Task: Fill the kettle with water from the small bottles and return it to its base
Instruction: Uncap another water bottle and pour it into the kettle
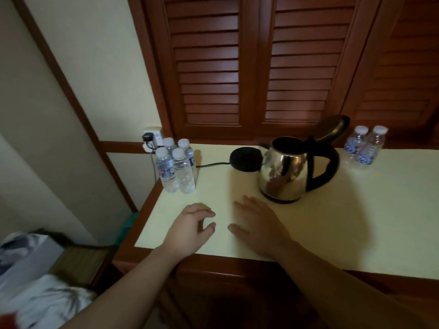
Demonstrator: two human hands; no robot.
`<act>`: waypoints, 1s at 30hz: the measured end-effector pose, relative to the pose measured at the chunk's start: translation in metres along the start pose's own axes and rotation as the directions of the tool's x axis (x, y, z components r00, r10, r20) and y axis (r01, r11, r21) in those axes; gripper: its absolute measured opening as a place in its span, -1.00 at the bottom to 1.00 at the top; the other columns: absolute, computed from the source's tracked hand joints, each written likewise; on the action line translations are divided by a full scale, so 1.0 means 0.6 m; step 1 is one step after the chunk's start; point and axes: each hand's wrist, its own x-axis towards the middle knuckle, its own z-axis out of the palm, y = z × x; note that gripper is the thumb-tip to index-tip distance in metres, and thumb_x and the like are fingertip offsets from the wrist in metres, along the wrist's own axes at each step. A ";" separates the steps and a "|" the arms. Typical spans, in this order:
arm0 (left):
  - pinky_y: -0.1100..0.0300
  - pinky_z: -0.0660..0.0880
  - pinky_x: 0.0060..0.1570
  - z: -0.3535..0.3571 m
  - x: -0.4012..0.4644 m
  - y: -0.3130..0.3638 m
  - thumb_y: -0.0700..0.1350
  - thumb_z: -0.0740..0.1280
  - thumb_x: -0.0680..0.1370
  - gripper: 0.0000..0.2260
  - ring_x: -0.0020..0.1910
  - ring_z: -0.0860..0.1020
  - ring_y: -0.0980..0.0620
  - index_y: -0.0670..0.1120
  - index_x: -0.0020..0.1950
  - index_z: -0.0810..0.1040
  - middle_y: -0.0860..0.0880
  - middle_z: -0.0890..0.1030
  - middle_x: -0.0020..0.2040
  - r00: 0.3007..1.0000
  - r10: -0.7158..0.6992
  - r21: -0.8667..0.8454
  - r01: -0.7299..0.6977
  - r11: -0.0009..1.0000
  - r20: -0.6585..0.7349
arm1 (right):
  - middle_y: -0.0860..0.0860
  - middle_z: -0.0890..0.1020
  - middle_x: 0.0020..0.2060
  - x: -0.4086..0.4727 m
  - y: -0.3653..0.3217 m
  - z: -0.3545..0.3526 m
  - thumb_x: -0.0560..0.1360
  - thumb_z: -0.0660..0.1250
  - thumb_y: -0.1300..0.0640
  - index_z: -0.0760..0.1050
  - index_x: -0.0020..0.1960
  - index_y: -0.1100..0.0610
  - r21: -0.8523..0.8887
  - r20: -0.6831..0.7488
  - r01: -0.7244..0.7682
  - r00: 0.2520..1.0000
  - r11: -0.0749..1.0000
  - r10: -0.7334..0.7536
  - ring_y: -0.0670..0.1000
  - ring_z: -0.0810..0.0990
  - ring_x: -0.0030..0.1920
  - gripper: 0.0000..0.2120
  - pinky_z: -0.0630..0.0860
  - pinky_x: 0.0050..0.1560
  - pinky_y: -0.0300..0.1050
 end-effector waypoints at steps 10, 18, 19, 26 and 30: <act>0.13 0.54 0.09 -0.100 0.014 -0.090 0.06 0.51 0.49 -0.58 0.07 0.55 0.08 -0.01 0.30 0.56 0.06 0.53 0.16 0.899 -0.380 -0.195 0.342 0.919 -0.219 | -0.02 -0.19 0.68 0.016 -0.017 0.005 0.55 -0.14 -0.50 -0.15 0.68 -0.14 -0.200 0.135 -0.078 0.985 0.977 0.106 -0.04 -0.25 0.65 -0.19 -0.21 0.63 0.09; 0.21 0.45 -0.06 -0.138 0.075 -0.096 -0.07 0.50 0.52 -0.60 -0.08 0.56 0.17 -0.01 0.34 0.53 0.13 0.58 0.00 0.873 -0.440 -0.316 0.365 0.875 -0.211 | -0.10 -0.19 0.67 0.014 -0.015 0.007 0.54 -0.12 -0.52 -0.13 0.67 -0.20 -0.184 0.136 -0.099 0.983 0.978 0.125 -0.10 -0.24 0.64 -0.20 -0.22 0.63 0.01; 0.18 0.47 -0.02 -0.141 0.082 -0.095 -0.08 0.50 0.53 -0.59 -0.03 0.58 0.11 -0.02 0.36 0.52 0.11 0.59 0.02 0.874 -0.442 -0.322 0.367 0.873 -0.202 | -0.11 -0.19 0.67 0.014 -0.016 0.007 0.55 -0.11 -0.51 -0.13 0.67 -0.20 -0.185 0.135 -0.101 0.983 0.977 0.128 -0.11 -0.24 0.64 -0.21 -0.23 0.63 0.00; 0.12 0.49 0.12 -0.146 0.105 -0.098 -0.07 0.51 0.54 -0.52 0.21 0.60 -0.07 -0.05 0.43 0.46 -0.03 0.63 0.27 0.871 -0.453 -0.292 0.391 0.873 -0.188 | -0.13 -0.18 0.67 0.015 -0.015 0.006 0.55 -0.09 -0.51 -0.13 0.67 -0.23 -0.168 0.130 -0.107 0.983 0.980 0.129 -0.13 -0.24 0.63 -0.23 -0.24 0.62 -0.02; 0.17 0.47 0.01 -0.147 0.090 -0.095 -0.03 0.52 0.53 -0.57 0.05 0.58 0.05 -0.01 0.35 0.48 0.04 0.64 0.17 0.860 -0.467 -0.296 0.401 0.867 -0.205 | -0.13 -0.17 0.67 0.014 -0.016 0.006 0.55 -0.09 -0.51 -0.11 0.67 -0.22 -0.157 0.117 -0.105 0.985 0.982 0.124 -0.14 -0.23 0.63 -0.23 -0.22 0.63 -0.01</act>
